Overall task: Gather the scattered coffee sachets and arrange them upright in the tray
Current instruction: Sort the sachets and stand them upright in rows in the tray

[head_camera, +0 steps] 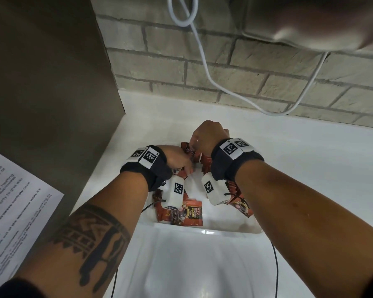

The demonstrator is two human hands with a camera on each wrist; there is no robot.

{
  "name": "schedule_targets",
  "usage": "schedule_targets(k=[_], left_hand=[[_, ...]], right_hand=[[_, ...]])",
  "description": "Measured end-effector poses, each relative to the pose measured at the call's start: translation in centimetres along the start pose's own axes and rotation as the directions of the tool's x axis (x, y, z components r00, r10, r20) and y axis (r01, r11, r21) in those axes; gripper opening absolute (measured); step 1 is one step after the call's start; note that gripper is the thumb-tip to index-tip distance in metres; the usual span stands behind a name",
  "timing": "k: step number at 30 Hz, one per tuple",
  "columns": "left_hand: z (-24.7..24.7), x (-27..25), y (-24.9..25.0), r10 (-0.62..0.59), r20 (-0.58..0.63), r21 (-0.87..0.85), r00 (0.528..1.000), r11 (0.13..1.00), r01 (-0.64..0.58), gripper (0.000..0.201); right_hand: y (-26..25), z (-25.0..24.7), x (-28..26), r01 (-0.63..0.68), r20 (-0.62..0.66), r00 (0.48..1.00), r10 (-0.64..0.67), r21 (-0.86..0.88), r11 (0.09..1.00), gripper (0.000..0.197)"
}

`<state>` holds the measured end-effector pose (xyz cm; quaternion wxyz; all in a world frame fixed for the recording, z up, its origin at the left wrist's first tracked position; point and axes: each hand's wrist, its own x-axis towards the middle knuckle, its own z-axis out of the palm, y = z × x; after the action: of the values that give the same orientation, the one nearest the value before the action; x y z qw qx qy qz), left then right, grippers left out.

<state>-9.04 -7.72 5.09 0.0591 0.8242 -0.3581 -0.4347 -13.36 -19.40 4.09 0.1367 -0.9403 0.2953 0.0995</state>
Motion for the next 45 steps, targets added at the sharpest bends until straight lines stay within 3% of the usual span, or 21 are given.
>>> schedule_targets(k=[3,11,15,20,24,26,29,32,37,41,45], left_hand=[[0.1,0.1,0.2,0.013,0.010,0.026,1.000,1.000,-0.014,0.032],[0.1,0.5,0.0,-0.001,0.012,-0.012,1.000,1.000,0.001,0.010],[-0.1,-0.1,0.0,0.013,0.020,0.007,1.000,1.000,-0.014,0.030],[0.0,-0.9,-0.8,-0.006,0.021,-0.151,1.000,0.989,0.009,0.026],[0.3,-1.9,-3.0,0.014,-0.120,-0.410,0.993,0.910,-0.062,0.003],[0.7,-3.1,-3.8,0.081,-0.149,-0.598,0.985,0.786,-0.155,0.006],[1.2,-5.1,-4.0,0.218,-0.137,-0.741,0.966,0.625,-0.246,0.032],[1.7,-6.0,-3.7,0.248,-0.206,-0.742,0.947,0.592,-0.316,0.037],[1.9,-6.9,-4.0,0.265,-0.232,-0.782,0.936,0.521,-0.341,0.022],[1.9,-6.5,-4.2,0.190,-0.312,-0.710,0.931,0.605,-0.362,0.010],[2.2,-5.7,-4.1,0.195,-0.311,-0.740,0.930,0.564,-0.366,0.016]], right_hand=[[0.0,0.1,-0.2,0.014,-0.018,1.000,-0.014,-0.002,1.000,0.021],[0.0,-0.7,-0.9,0.027,-0.042,0.999,-0.025,0.037,0.999,0.020],[0.3,-2.0,-1.7,0.054,-0.074,0.996,-0.051,0.044,0.998,0.018],[1.1,-4.3,-3.4,0.119,-0.083,0.991,-0.108,0.139,0.983,0.014],[1.9,-5.1,-6.2,0.176,-0.111,0.983,-0.146,0.353,0.919,0.015],[1.9,-4.6,-7.7,0.175,-0.088,0.984,-0.153,0.400,0.899,0.012],[1.6,-3.7,-9.1,0.168,-0.060,0.986,-0.158,0.456,0.874,0.019],[1.2,-3.0,-9.6,0.194,-0.109,0.981,-0.161,0.506,0.840,0.005],[0.9,-4.0,-9.8,0.236,-0.198,0.969,-0.149,0.549,0.802,0.005],[0.7,-4.8,-9.4,0.248,-0.220,0.964,-0.151,0.530,0.811,0.004],[0.5,-5.3,-8.9,0.231,-0.215,0.968,-0.128,0.575,0.785,0.003]])
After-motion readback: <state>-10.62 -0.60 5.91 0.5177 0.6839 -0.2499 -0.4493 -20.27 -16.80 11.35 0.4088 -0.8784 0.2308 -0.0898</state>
